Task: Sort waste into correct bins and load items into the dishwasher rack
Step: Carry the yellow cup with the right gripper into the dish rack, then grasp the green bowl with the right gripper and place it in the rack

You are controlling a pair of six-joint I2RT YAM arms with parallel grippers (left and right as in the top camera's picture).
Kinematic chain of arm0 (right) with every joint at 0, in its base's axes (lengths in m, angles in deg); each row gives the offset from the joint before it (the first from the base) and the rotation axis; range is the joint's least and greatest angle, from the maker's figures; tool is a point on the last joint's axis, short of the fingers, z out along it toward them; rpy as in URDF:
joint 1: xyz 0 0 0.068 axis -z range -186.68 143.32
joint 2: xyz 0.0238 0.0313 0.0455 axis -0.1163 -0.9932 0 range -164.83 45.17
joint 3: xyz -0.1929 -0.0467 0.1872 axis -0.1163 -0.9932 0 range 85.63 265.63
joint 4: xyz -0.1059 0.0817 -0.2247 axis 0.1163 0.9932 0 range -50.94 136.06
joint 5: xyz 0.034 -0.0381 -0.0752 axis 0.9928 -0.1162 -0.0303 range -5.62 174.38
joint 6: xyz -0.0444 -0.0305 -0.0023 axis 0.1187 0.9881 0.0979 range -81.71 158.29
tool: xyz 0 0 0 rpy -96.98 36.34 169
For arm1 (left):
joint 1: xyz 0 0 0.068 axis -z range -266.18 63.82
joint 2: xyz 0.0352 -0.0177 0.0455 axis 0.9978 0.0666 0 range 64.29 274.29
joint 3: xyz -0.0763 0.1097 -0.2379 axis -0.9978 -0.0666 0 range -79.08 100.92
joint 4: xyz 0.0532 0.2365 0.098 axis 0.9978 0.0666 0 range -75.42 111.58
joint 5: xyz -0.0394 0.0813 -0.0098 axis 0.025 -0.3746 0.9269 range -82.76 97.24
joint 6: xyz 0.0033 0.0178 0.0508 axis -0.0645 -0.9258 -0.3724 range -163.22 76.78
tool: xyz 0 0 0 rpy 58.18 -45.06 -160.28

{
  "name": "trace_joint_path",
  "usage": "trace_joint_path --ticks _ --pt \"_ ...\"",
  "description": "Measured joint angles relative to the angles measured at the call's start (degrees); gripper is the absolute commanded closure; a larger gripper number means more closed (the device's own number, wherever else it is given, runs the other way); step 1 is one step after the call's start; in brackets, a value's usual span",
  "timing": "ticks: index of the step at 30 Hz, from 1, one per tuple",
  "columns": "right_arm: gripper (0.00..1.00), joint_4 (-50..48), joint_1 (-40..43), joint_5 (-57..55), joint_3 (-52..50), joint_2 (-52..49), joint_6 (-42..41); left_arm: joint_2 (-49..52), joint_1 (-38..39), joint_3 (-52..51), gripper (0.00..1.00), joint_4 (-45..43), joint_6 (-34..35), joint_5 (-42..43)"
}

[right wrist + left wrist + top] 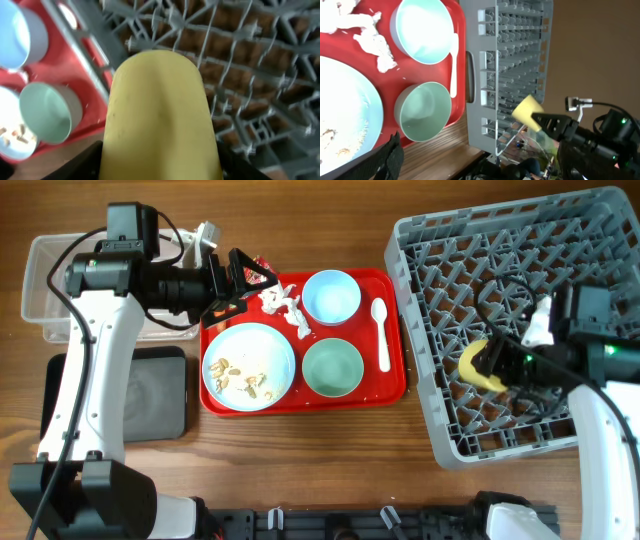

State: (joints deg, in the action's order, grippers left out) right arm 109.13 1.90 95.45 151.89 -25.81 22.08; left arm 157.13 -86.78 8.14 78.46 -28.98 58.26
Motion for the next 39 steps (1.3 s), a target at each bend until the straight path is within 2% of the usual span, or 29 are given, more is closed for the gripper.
trace_joint_path --ticks 5,11,14,18,22,27,29,33,39 --pt "0.38 -1.2 -0.8 -0.6 0.0 -6.2 -0.2 0.0 0.0 0.0 0.0 0.7 0.0 -0.6" --pt "0.07 -1.9 -5.0 -0.7 0.0 -11.8 -0.2 0.0 0.0 0.0 0.0 1.7 0.0 -0.7" --pt "0.04 -4.9 -7.0 -0.7 0.0 -11.2 -0.4 0.0 0.0 0.0 0.0 1.7 0.0 -0.7" --pt "0.06 -8.3 -10.9 -1.0 0.7 -8.2 -0.9 0.0 -0.2 0.0 0.02 2.6 0.0 -0.7" --pt "0.16 -14.4 -17.6 -0.6 2.1 -1.2 -1.7 -0.1 -2.0 0.0 0.03 3.4 0.0 -1.9" --pt "0.24 -19.2 -25.6 2.4 3.0 0.3 -3.3 -3.1 -5.2 0.0 0.01 3.7 4.0 -12.6" --pt "0.31 -20.0 -30.9 2.4 3.0 -2.8 -5.5 -7.2 -6.6 0.0 0.0 3.7 6.6 -18.3" --pt "0.32 -20.0 -35.6 -1.4 3.1 -11.0 -8.5 -13.7 -9.4 0.0 0.0 4.9 10.6 -27.5" --pt "0.48 -21.8 -36.2 -4.5 3.1 -26.2 -11.1 -21.0 -12.9 0.0 0.0 5.2 13.2 -35.4"
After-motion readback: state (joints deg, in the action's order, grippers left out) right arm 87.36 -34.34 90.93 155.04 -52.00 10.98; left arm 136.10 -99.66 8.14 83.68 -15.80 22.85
